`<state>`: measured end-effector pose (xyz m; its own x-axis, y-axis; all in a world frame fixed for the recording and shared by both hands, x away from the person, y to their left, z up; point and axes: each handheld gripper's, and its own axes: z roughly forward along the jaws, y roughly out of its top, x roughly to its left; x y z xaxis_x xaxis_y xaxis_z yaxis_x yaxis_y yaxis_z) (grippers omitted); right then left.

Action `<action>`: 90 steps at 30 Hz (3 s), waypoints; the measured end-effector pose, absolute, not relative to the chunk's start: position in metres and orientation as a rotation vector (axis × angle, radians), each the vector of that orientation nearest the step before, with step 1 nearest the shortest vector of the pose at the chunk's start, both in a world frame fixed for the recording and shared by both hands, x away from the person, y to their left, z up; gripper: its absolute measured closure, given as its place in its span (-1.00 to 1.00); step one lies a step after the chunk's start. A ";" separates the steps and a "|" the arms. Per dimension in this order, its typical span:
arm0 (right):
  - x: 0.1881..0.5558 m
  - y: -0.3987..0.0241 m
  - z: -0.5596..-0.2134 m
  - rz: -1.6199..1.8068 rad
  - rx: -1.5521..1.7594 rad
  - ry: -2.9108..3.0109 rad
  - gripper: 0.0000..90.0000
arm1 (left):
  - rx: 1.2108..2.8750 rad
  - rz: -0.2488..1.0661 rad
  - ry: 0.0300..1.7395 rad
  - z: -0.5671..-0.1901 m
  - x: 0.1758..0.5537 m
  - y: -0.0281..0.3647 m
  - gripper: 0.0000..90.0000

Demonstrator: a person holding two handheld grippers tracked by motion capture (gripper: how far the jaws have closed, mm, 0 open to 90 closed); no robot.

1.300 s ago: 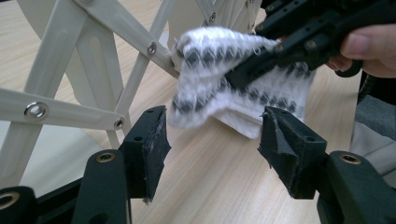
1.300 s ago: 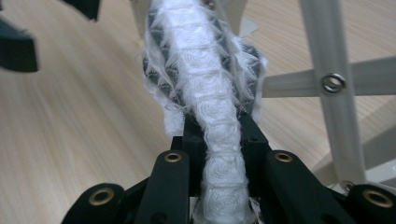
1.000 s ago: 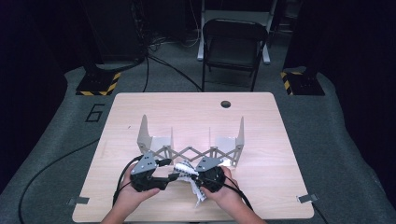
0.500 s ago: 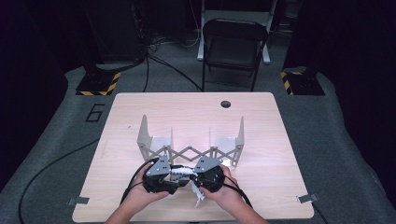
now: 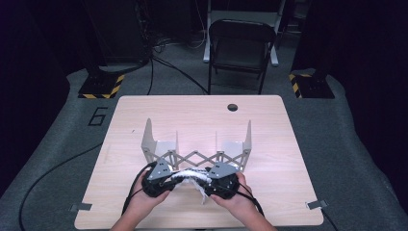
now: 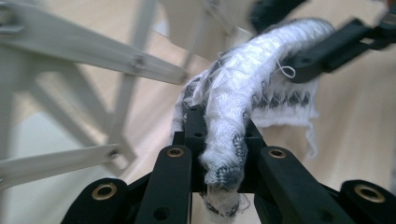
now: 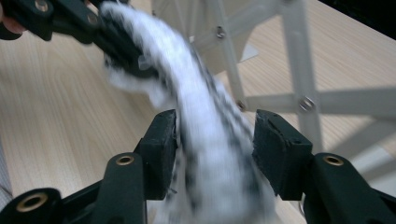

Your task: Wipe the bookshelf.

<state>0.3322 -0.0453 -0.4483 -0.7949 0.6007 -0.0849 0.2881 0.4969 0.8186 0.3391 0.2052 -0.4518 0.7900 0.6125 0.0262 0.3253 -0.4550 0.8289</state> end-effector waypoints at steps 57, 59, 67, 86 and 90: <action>0.375 -0.015 -0.459 1.334 0.859 2.324 0.76 | 2.003 0.392 0.823 -0.450 0.344 0.217 0.27; 0.375 -0.014 -0.459 1.339 0.863 2.324 0.76 | 2.015 0.386 0.817 -0.451 0.346 0.212 0.28; 0.374 -0.010 -0.459 1.383 0.851 2.339 0.76 | 2.023 0.380 0.816 -0.452 0.347 0.204 0.60; 0.326 -0.049 -0.453 1.408 0.747 2.337 0.31 | 1.885 0.531 1.060 -0.440 0.332 0.244 0.80; 0.315 -0.062 -0.457 1.380 0.747 2.324 0.15 | 1.915 0.498 1.094 -0.451 0.337 0.241 0.80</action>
